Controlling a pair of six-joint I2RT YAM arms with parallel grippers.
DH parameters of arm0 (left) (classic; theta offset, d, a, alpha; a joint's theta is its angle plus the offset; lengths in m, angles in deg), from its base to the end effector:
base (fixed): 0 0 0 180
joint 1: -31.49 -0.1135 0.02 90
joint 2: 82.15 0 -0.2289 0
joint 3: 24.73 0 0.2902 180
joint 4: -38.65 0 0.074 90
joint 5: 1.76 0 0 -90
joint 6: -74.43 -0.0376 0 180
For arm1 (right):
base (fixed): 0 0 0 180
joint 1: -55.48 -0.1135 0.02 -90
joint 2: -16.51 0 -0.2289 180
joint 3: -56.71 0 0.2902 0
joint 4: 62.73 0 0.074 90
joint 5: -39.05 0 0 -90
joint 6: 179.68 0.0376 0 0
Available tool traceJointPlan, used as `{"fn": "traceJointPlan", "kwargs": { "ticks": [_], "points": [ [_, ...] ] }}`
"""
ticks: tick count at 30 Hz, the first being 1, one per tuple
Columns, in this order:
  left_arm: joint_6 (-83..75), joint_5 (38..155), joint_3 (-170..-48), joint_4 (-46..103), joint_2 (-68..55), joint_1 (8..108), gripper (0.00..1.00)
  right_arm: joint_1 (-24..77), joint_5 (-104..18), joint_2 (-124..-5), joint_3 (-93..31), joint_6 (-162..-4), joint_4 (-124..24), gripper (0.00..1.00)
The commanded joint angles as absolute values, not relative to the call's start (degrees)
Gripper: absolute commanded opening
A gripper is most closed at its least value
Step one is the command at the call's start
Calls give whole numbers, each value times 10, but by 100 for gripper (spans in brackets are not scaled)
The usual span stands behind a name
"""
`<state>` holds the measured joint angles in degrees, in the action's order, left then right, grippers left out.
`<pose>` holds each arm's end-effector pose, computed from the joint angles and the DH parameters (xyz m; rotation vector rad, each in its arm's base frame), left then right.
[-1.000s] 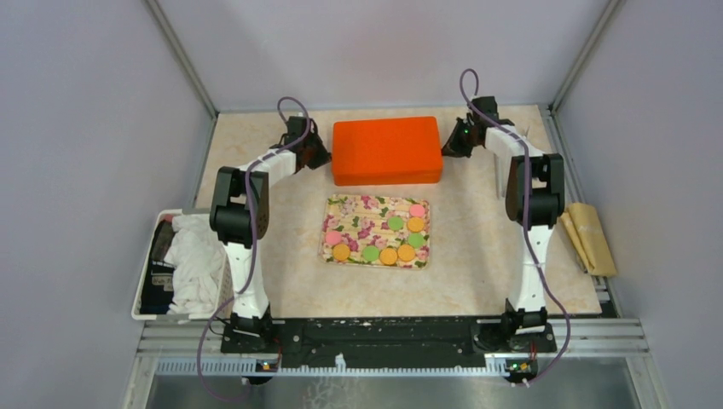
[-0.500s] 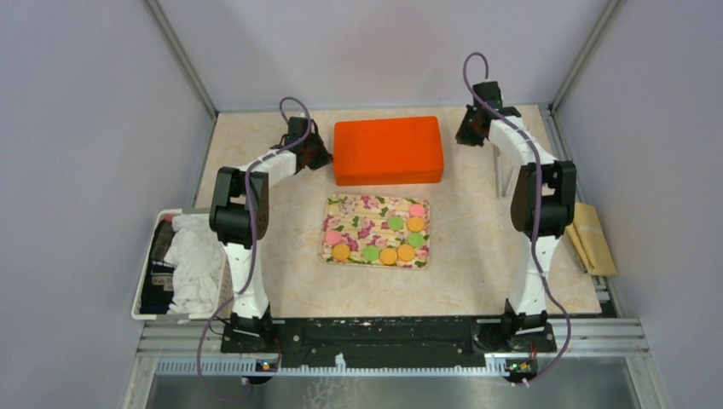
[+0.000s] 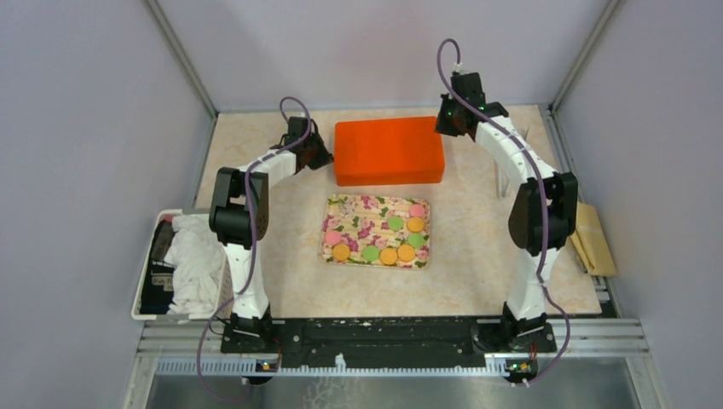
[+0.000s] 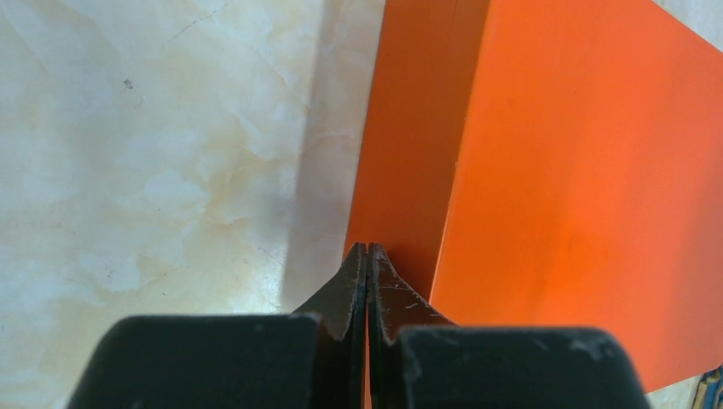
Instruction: Pack the cookies
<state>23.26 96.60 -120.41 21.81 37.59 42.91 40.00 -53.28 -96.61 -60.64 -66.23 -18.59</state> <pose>0.4720 -0.1009 0.1211 -0.4812 2.3048 -0.6121 0.4677 0.1279 0.2738 0.1805 2.2789 0.3121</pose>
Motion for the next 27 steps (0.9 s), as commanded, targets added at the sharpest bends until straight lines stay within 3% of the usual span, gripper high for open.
{"fn": "traceJointPlan", "kwargs": {
  "ticks": [1, 8, 17, 27],
  "points": [
    [229, 987, -1206, 241, 345, 437, 0, 401, -512, -977, -557, -669, -205, 0],
    [228, 992, -1209, 242, 352, 437, 0, 401, -512, -985, -486, -667, -226, 0],
    [227, 989, -1210, 237, 343, 437, 0, 401, -512, -965, -500, -663, -226, 0],
    [189, 899, -1189, 189, 251, 436, 0, 401, -498, -897, -508, -668, -265, 2]
  ]
}}
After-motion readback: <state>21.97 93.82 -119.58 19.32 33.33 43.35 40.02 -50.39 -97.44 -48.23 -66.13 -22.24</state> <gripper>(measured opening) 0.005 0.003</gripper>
